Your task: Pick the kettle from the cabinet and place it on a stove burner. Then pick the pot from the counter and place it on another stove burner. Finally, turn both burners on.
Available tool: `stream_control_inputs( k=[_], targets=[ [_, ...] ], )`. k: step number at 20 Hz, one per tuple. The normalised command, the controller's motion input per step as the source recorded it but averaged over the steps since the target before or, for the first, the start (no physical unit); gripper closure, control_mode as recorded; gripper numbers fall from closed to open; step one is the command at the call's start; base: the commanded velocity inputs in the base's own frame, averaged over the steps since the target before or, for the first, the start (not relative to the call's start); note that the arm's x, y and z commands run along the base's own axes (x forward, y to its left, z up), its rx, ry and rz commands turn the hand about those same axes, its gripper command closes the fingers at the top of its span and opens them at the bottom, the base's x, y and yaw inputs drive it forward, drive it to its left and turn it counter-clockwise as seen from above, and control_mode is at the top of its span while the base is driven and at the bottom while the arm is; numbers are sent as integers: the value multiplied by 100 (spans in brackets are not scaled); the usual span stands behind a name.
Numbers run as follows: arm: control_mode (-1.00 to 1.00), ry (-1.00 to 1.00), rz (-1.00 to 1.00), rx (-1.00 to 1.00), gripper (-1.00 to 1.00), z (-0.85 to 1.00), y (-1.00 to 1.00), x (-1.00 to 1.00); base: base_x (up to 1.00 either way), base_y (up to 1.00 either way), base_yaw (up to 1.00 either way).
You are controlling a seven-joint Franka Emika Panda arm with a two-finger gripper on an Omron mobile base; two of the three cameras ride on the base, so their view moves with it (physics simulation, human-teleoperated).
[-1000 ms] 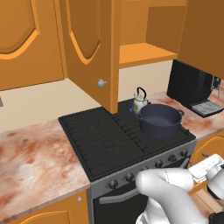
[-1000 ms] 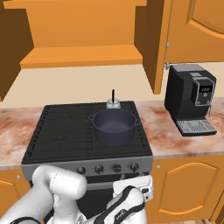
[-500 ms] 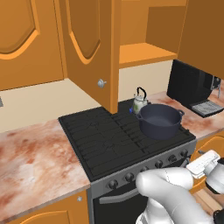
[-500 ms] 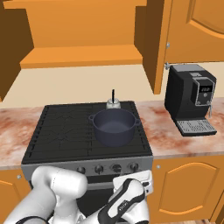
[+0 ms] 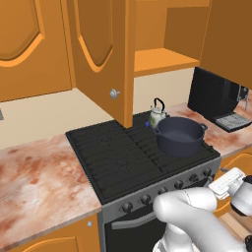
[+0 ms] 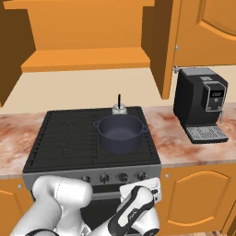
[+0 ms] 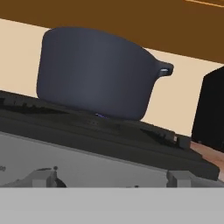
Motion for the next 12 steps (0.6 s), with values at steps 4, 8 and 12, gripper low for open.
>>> stream_control_inputs(
  k=[4, 8, 12],
  targets=[
    [-100, 1, 3, 0, -100, -14, 0, 8, 0, 0, 0],
    [-100, 0, 2, 2, -100, -7, 0, 8, 0, 0, 0],
    [-100, 0, 0, 3, -100, -3, 0, 7, 0, 0, 0]
  ],
)
